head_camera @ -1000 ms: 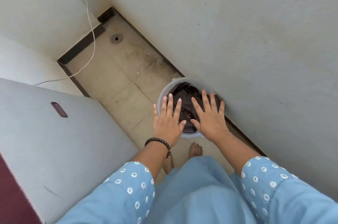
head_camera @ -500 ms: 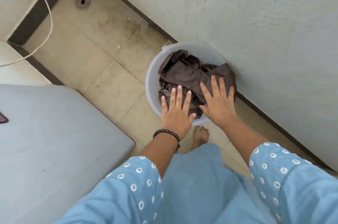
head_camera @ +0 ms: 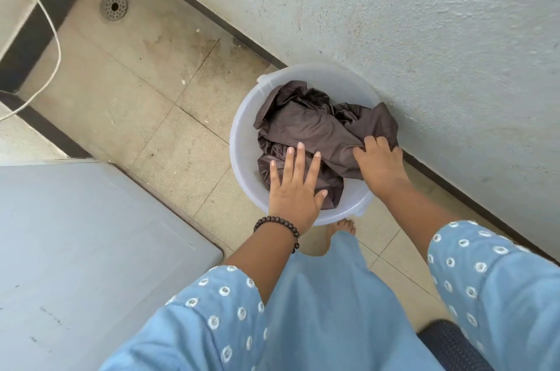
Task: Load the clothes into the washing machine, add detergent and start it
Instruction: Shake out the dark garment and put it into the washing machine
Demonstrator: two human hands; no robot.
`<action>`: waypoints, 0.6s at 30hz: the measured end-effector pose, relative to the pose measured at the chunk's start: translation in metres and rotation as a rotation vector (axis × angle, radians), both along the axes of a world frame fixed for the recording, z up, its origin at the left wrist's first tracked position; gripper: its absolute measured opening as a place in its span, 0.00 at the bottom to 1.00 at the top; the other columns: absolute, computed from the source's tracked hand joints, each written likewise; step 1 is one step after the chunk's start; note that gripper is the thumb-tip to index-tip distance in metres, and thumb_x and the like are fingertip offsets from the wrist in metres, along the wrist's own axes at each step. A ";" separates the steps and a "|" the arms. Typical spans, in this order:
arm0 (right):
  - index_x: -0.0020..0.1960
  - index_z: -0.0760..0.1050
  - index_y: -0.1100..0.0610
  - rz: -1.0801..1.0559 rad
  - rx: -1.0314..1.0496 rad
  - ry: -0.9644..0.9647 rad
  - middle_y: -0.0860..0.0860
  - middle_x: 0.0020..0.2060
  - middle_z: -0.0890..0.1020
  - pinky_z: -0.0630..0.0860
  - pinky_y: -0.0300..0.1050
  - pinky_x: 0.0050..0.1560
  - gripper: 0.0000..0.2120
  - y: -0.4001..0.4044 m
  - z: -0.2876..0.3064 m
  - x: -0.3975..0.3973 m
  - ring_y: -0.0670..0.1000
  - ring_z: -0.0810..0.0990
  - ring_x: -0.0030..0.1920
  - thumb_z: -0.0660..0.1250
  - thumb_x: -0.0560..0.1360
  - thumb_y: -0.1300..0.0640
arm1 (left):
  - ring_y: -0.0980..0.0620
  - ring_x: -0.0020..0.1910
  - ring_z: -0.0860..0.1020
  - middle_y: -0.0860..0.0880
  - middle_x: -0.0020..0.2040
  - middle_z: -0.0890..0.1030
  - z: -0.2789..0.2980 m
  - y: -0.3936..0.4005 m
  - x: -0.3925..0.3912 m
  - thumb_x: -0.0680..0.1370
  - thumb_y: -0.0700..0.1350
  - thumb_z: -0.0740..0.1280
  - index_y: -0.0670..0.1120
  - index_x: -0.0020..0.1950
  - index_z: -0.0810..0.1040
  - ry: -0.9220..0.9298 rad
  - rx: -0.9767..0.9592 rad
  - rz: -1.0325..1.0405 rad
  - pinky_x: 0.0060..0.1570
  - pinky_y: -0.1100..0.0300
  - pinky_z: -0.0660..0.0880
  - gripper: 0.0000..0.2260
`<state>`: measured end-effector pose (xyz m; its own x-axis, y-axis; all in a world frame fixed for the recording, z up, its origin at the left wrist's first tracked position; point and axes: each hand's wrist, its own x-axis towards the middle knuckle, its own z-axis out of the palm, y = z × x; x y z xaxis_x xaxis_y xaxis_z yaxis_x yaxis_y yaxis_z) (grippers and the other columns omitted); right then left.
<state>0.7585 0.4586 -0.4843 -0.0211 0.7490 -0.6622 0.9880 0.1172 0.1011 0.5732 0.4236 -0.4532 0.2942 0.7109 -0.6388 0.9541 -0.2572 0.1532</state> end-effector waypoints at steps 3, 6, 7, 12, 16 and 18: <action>0.63 0.72 0.56 -0.034 0.010 0.020 0.56 0.59 0.69 0.69 0.58 0.61 0.17 0.011 0.017 0.000 0.58 0.67 0.63 0.61 0.76 0.68 | 0.43 0.80 0.35 0.44 0.81 0.33 0.011 0.001 -0.004 0.84 0.59 0.50 0.51 0.81 0.35 -0.011 0.005 0.013 0.77 0.38 0.38 0.32; 0.61 0.72 0.58 -0.055 0.059 0.080 0.57 0.57 0.70 0.69 0.54 0.57 0.15 0.018 0.043 -0.002 0.60 0.68 0.61 0.60 0.76 0.68 | 0.43 0.80 0.35 0.44 0.81 0.33 0.033 0.004 -0.005 0.84 0.59 0.50 0.51 0.81 0.34 -0.003 0.017 0.014 0.77 0.38 0.38 0.32; 0.61 0.72 0.59 -0.055 0.088 0.115 0.58 0.57 0.70 0.70 0.53 0.55 0.15 0.020 0.054 -0.003 0.60 0.68 0.60 0.60 0.76 0.68 | 0.43 0.80 0.35 0.44 0.81 0.33 0.042 0.005 -0.005 0.84 0.59 0.49 0.51 0.80 0.34 0.002 0.021 0.017 0.77 0.38 0.38 0.32; 0.59 0.74 0.62 -0.105 0.196 0.375 0.61 0.55 0.73 0.69 0.52 0.53 0.12 0.031 0.130 -0.020 0.60 0.70 0.56 0.57 0.78 0.67 | 0.43 0.80 0.35 0.44 0.81 0.33 0.099 0.007 -0.012 0.84 0.59 0.49 0.51 0.78 0.31 -0.041 0.061 0.054 0.77 0.37 0.38 0.32; 0.58 0.75 0.62 0.004 0.249 0.469 0.59 0.54 0.73 0.71 0.50 0.50 0.11 0.036 0.202 -0.034 0.59 0.71 0.55 0.60 0.77 0.66 | 0.46 0.78 0.30 0.46 0.78 0.29 0.160 0.014 -0.026 0.82 0.60 0.43 0.51 0.75 0.27 -0.028 0.095 0.079 0.78 0.39 0.38 0.31; 0.54 0.78 0.62 0.138 0.352 0.480 0.57 0.47 0.74 0.69 0.47 0.41 0.11 0.037 0.235 -0.039 0.58 0.72 0.51 0.66 0.73 0.68 | 0.49 0.76 0.28 0.48 0.77 0.27 0.193 0.021 -0.033 0.83 0.60 0.46 0.52 0.77 0.29 -0.058 0.117 0.121 0.78 0.38 0.39 0.31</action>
<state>0.7199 0.4959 -0.2494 -0.3684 0.8904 -0.2675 0.9107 0.2879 -0.2962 0.5399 0.4448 -0.2602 0.2355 0.8117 -0.5345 0.9698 -0.1599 0.1844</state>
